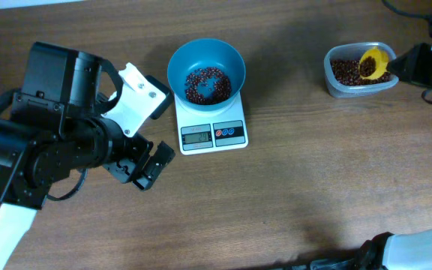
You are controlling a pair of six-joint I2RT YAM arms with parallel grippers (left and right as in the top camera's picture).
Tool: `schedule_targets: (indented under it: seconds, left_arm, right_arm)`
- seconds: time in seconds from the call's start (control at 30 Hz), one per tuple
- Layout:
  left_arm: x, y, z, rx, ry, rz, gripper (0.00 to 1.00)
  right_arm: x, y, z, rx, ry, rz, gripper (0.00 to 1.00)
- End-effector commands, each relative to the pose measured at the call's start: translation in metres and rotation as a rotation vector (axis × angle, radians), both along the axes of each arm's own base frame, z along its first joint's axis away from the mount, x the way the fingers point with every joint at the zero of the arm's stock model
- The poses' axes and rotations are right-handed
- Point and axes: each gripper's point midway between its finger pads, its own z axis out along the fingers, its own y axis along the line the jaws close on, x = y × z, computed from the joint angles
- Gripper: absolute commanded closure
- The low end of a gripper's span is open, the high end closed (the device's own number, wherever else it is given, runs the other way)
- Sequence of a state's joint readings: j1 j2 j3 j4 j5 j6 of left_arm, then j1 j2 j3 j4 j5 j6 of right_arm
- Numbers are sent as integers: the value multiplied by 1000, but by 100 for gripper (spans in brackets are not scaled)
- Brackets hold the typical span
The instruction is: Scoop item into bowl and weigh 50g on scale
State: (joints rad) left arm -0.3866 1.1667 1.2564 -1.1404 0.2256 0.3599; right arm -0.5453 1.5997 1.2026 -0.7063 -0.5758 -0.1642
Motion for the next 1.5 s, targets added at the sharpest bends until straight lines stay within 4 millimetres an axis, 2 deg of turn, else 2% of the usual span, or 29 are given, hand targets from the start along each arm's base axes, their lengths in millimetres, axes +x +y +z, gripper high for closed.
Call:
schedule_targets:
  seconds: [0.0,0.33,0.47,0.67,0.83,1.1,1.23,1.37,1.47]
  left_arm:
    - [-1,-3,11,-19,-34,-24,1]
    - [-1,-3,11,-19,-34,-24,1]
    - [-1,-3,11,-19,-34,-24,1]
    - [-1,-3,11,-19,-34,-24,1]
    - [-1,-3,11,-19,-34,-24,1]
    - [-1,-3,11,-19,-34,-24,1]
    - [-1,-3,11,-19,-34,-24,1]
    - [-1,-3,11,-19,-34,-24,1]
    - [-1,-3,11,-19,-34,-24,1]
  right_arm:
    - [7,13,28,64,-106,61,96]
    - [14,55,68,295,-276,217,96]
    - [26,71,81,346,-310,237,96]
    - [48,115,106,390,-390,335,96]
    - [56,157,120,431,-412,410,96]
    - [51,224,131,478,-415,550,96]
    - [50,242,128,461,-406,572,96]
    - [52,257,118,310,-489,663,96]
    - [45,273,102,193,-539,790,96]
